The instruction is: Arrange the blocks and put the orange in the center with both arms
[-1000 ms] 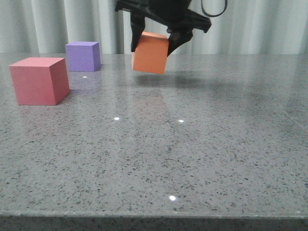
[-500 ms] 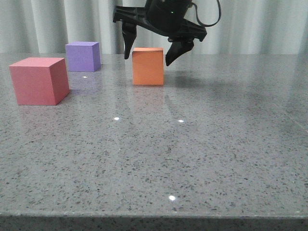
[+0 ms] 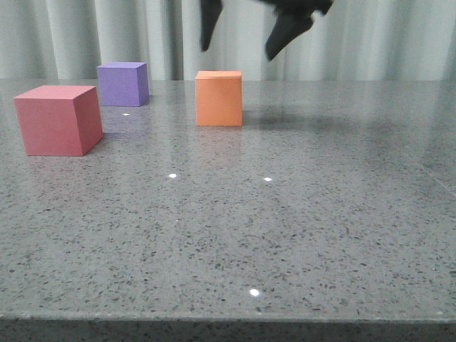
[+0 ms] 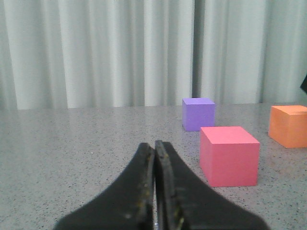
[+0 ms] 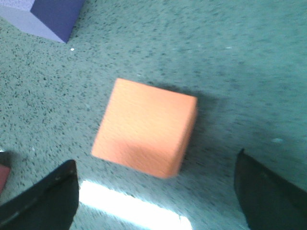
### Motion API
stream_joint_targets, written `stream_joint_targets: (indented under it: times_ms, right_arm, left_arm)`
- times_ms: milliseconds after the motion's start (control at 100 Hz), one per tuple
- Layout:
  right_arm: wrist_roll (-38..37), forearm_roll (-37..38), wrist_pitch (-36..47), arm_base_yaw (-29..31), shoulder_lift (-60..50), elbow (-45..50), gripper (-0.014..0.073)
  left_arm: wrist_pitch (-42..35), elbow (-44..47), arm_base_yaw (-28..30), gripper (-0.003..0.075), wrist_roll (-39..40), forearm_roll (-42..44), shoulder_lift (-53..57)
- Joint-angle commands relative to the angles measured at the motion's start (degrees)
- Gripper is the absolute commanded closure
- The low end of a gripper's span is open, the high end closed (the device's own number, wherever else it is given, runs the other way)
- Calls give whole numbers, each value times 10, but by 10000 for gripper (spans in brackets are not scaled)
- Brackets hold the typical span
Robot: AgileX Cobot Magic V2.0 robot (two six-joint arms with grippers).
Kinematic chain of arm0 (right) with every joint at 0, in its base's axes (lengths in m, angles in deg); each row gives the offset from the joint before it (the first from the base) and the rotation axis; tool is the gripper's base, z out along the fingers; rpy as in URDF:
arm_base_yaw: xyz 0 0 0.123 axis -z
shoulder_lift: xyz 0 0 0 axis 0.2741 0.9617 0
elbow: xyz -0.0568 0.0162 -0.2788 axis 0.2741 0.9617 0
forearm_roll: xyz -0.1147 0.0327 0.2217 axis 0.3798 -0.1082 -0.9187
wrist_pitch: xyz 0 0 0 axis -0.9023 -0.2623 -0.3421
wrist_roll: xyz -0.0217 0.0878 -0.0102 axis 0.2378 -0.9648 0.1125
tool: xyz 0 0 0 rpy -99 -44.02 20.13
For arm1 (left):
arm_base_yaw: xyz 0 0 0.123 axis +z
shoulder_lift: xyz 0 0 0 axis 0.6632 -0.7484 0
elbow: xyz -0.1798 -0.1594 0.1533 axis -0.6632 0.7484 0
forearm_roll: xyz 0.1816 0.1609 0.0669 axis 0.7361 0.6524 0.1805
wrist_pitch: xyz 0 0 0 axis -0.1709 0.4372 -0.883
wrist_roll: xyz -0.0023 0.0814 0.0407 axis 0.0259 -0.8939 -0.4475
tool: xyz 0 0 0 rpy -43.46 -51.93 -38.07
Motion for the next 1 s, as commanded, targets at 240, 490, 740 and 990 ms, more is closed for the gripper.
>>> stream_joint_targets:
  times_ms: [240,490,740,990]
  right_arm:
    - [50,44,-14,69,-168,81,-52]
    - [50,63,28,149,-314,248,-52]
    - [50,92,56,221,-469,396,-52]
    - [50,94,138,242,-621,547,-52]
  left_arm:
    - [-46,24,0,741,0,-3,20]
    - [-46,24,0,741,0,-3,20]
    - [-46,24,0,741,0,-3,20]
    - [-46,24,0,741,0,-3,20]
